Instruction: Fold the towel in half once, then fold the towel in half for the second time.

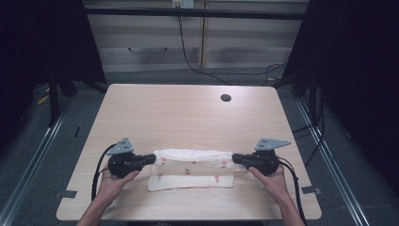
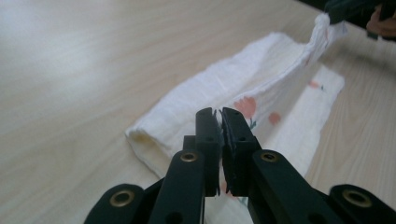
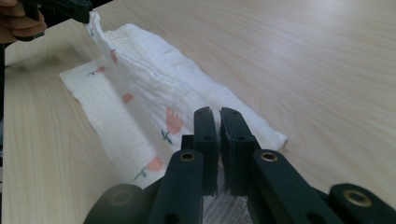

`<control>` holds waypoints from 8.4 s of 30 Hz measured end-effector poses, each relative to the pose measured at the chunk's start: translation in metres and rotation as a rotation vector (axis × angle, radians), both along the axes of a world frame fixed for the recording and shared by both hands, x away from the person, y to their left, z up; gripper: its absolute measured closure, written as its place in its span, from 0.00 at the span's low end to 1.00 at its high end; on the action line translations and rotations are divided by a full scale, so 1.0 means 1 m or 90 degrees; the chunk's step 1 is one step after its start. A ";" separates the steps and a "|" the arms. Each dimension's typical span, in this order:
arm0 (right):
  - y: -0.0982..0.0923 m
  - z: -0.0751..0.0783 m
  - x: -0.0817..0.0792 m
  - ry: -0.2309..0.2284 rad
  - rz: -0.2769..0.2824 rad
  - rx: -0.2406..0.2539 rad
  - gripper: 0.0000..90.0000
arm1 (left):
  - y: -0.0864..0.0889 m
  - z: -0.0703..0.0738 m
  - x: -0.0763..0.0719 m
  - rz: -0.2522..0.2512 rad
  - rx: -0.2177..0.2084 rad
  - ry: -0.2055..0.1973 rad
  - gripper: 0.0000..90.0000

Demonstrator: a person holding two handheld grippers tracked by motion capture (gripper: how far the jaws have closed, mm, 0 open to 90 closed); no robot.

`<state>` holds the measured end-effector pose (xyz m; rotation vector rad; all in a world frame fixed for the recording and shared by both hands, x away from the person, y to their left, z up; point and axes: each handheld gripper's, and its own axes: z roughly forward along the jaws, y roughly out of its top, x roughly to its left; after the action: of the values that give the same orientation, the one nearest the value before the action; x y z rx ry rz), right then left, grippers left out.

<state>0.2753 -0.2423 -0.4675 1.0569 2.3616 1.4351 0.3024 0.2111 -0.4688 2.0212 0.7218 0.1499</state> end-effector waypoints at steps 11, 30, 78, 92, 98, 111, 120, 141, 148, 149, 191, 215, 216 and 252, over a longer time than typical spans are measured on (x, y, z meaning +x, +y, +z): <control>0.006 -0.015 -0.012 0.028 0.020 -0.025 0.95 | -0.002 -0.014 -0.012 -0.024 0.020 0.022 0.96; 0.006 -0.029 -0.036 0.066 0.043 -0.057 0.87 | 0.002 -0.024 -0.028 -0.050 0.044 0.047 0.88; 0.019 -0.016 0.046 0.058 -0.031 -0.098 0.69 | -0.013 -0.039 0.015 -0.011 0.044 0.057 0.82; 0.022 -0.029 0.069 0.094 -0.039 -0.108 0.65 | -0.012 -0.039 0.015 -0.015 0.041 0.053 0.82; 0.020 -0.036 0.070 0.097 -0.040 -0.106 0.65 | -0.012 -0.040 0.016 -0.016 0.039 0.056 0.83; 0.019 -0.036 0.060 0.087 -0.006 -0.118 0.88 | -0.012 -0.039 0.016 -0.009 0.039 0.062 0.83; 0.015 -0.037 0.058 0.090 -0.010 -0.107 0.98 | -0.012 -0.039 0.015 -0.007 0.041 0.063 0.83; 0.011 -0.030 0.056 0.083 -0.005 -0.083 0.98 | -0.004 -0.019 0.028 0.026 0.018 0.053 0.68; 0.010 -0.029 0.055 0.081 -0.004 -0.079 0.98 | 0.001 -0.013 0.047 0.043 0.005 0.063 0.68; 0.010 -0.029 0.055 0.081 -0.004 -0.081 0.98 | 0.001 -0.013 0.053 0.049 0.008 0.077 0.67; 0.010 -0.029 0.057 0.079 -0.017 -0.068 0.98 | -0.013 -0.029 0.062 0.012 0.086 0.092 0.76; 0.000 -0.022 0.055 0.075 -0.030 -0.056 0.98 | -0.009 -0.016 0.056 0.022 0.002 0.075 0.96; -0.001 -0.021 0.056 0.073 -0.032 -0.055 0.98 | -0.009 -0.012 0.056 0.023 -0.009 0.069 0.96; -0.005 0.010 0.041 -0.003 -0.013 -0.042 0.99 | -0.011 -0.016 0.069 0.099 -0.060 0.085 0.97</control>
<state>0.3163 -0.2478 -0.4573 1.0578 2.3701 1.3422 0.3715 0.2006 -0.4845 1.8974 0.9540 0.0708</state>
